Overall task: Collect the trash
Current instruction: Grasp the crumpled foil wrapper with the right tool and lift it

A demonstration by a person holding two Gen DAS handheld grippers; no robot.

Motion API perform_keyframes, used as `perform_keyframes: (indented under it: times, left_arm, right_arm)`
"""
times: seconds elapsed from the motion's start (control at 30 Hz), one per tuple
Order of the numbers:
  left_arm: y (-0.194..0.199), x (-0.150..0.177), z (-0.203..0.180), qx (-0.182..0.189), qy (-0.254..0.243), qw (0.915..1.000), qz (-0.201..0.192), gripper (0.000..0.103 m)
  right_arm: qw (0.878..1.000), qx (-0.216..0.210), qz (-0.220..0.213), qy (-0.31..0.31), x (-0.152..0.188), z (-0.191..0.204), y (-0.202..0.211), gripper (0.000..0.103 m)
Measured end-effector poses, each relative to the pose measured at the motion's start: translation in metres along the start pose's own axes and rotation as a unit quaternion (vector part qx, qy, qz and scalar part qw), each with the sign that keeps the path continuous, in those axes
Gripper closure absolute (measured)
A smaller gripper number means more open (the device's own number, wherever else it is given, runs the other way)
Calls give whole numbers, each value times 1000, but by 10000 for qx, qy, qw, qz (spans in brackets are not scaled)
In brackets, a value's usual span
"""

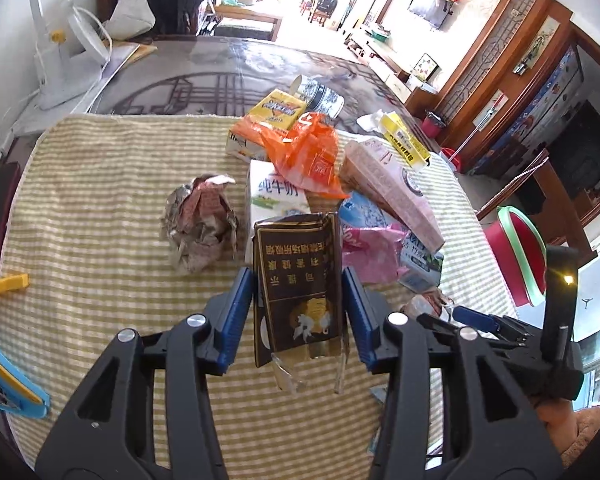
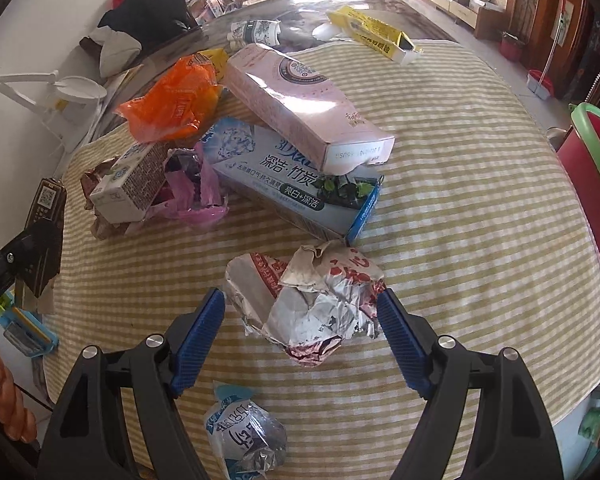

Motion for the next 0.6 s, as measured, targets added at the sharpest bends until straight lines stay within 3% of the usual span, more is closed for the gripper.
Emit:
perform_keyframes:
  times: [0.33,0.43,0.47,0.6]
  left_arm:
    - [0,3,0,-63,28,10000,32,59]
    - [0,4,-2,-50,19,10000,50,59]
    - [-1,4,-2,-47,16,10000,59,59]
    - [-2,6,-5,-33,8,9999,94,59]
  right_arm:
    - [10000,13,32,87,-4,3,-6,28]
    - [9998,-31,8,191,-4,5,-5,46]
    - [9997,-55,-7,221,-4,6,-4,59]
    - [9995,-204,-23,226,-4,7,-2,67]
Point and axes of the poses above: each gripper's, at about its wrist camera, not at the fingertips, and y roughly against the way its jaws point, z to its left, x to its underside, the point moved 6 cm from there along -y, roughly the way its jaws point, and after that the axes turned 1 degree about -z, right-handed, at the moved point
